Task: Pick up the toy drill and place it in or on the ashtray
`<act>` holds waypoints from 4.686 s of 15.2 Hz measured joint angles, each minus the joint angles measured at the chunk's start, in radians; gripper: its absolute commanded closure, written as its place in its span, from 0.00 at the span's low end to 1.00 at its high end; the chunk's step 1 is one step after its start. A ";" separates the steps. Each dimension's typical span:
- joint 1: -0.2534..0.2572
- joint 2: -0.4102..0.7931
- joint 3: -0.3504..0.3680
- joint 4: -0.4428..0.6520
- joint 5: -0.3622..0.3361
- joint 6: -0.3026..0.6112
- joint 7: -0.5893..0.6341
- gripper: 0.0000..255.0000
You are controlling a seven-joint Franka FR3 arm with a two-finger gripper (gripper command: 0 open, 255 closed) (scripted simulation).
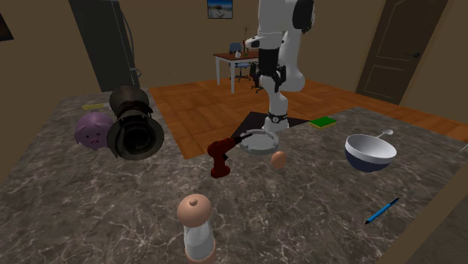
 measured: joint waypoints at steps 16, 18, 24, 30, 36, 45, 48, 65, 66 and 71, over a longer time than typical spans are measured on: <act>-0.055 0.574 0.037 0.332 -0.110 0.325 0.224 0.00; -0.058 0.648 0.033 0.402 -0.129 0.338 0.250 0.00; -0.062 0.749 0.024 0.464 -0.154 0.388 0.287 0.00; -0.065 0.774 0.021 0.439 -0.159 0.438 0.290 0.00; -0.065 0.776 0.021 0.439 -0.159 0.441 0.290 1.00; -0.065 0.775 0.021 0.439 -0.159 0.441 0.290 1.00; -0.065 0.765 0.022 0.454 -0.157 0.415 0.286 1.00; -0.064 0.717 0.024 0.612 -0.142 0.210 0.259 1.00; -0.064 0.696 0.024 0.592 -0.142 0.209 0.258 1.00; -0.056 0.518 0.033 0.414 -0.136 0.208 0.273 1.00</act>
